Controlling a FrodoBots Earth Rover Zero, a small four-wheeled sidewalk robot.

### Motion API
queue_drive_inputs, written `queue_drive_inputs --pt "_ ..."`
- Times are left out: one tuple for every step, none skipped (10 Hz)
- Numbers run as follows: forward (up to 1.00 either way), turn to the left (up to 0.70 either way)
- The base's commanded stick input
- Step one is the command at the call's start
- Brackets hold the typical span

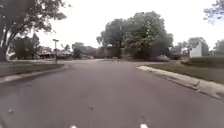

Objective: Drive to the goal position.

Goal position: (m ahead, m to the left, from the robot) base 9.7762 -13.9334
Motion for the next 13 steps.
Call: queue_drive_inputs --pt "0.7 0.0" --pt "0.7 0.0" --pt "0.7 0.0" --pt "0.7 -0.09" --pt "0.7 -0.3" --pt "0.7 -0.35" --pt "0.7 -0.31" --pt "0.7 0.0" --pt "0.7 0.0" --pt "0.7 0.0" --pt "0.7 0.0" --pt "0.7 0.0" --pt "0.7 0.0"
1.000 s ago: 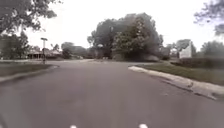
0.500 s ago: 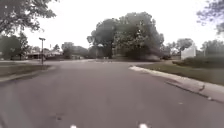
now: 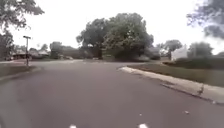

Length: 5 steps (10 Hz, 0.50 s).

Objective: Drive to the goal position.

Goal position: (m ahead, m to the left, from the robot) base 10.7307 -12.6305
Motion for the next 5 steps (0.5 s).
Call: queue_drive_inputs --pt "0.7 0.0" --pt "0.7 0.0" --pt "0.7 0.0" --pt "0.7 0.0" --pt "0.7 0.0"
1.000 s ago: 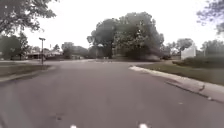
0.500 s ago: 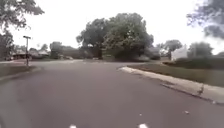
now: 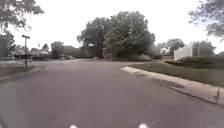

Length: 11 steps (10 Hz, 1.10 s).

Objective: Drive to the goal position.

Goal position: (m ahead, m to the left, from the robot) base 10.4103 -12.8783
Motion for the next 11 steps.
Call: queue_drive_inputs --pt "0.7 0.0" --pt "0.7 0.0" --pt "0.7 0.0" --pt "0.7 0.0" --pt "0.7 0.0" --pt "0.7 0.0" --pt "0.7 0.0" --pt "0.7 0.0" --pt "0.7 0.0" --pt "0.7 0.0" --pt "0.7 0.0"
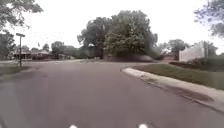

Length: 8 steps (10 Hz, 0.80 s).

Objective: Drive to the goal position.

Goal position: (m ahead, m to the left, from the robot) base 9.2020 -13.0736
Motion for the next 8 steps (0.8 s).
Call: queue_drive_inputs --pt "0.7 0.0" --pt "0.7 0.0" --pt "0.7 0.0" --pt "0.7 0.0" --pt "0.7 0.0" --pt "0.7 0.0" --pt "0.7 0.0" --pt "0.7 0.0"
